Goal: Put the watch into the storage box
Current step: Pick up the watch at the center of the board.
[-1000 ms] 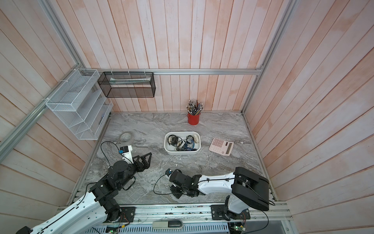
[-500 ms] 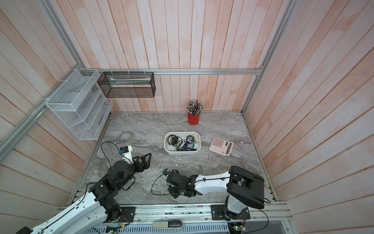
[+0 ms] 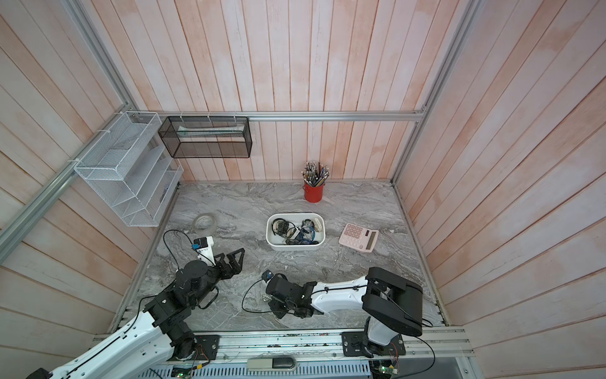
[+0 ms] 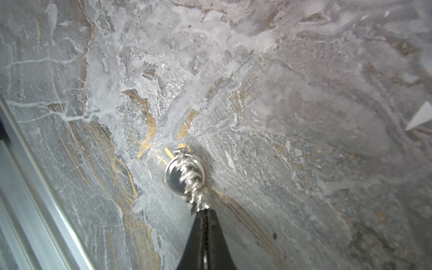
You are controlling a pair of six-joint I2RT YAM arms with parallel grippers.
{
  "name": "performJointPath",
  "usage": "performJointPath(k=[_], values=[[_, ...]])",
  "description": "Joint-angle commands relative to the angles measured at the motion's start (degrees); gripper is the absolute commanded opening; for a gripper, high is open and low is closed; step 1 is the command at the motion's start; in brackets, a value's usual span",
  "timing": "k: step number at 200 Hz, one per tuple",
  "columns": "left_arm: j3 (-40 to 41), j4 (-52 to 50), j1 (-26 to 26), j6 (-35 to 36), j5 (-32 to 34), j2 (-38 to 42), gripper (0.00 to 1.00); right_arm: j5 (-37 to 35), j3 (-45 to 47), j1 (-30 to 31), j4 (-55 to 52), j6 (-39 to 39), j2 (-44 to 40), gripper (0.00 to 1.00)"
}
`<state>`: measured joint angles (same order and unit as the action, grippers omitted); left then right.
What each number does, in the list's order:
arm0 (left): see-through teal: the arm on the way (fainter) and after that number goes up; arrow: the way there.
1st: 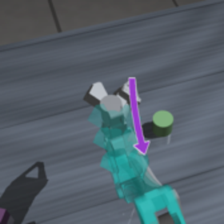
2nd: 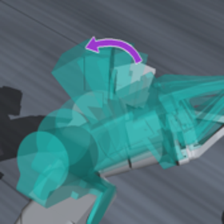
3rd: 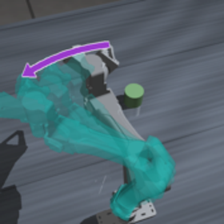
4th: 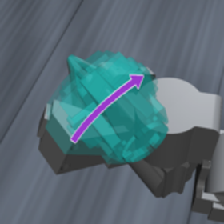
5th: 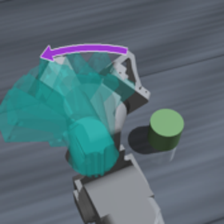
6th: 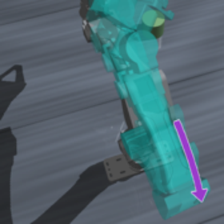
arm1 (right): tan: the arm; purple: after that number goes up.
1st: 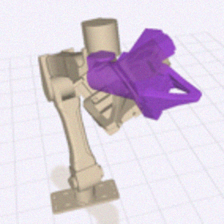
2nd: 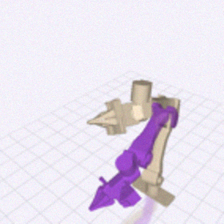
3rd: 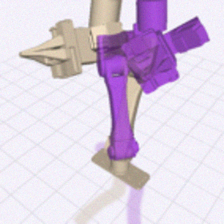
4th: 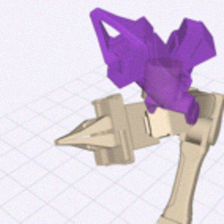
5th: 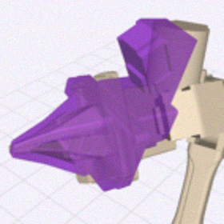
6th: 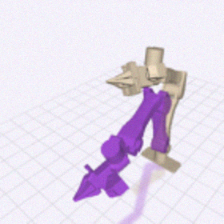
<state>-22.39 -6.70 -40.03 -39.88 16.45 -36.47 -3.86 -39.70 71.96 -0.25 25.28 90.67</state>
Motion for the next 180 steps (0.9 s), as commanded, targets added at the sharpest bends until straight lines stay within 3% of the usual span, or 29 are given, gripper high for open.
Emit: performJointPath(k=[1,84,180], values=[[-0.32,-0.49,0.39,0.79,0.56,0.6,1.0,-3.54,0.34,0.19,-7.07,0.38,0.7,0.0],[0.24,0.19,0.39,0.49,0.41,0.57,1.0,-5.73,0.12,-2.93,-8.64,0.39,-9.2,0.0],[1.03,1.9,0.42,-0.29,-0.95,-0.03,1.0,-7.79,-7.74,-12.59,-11.48,-3.56,-19.43,0.0]])
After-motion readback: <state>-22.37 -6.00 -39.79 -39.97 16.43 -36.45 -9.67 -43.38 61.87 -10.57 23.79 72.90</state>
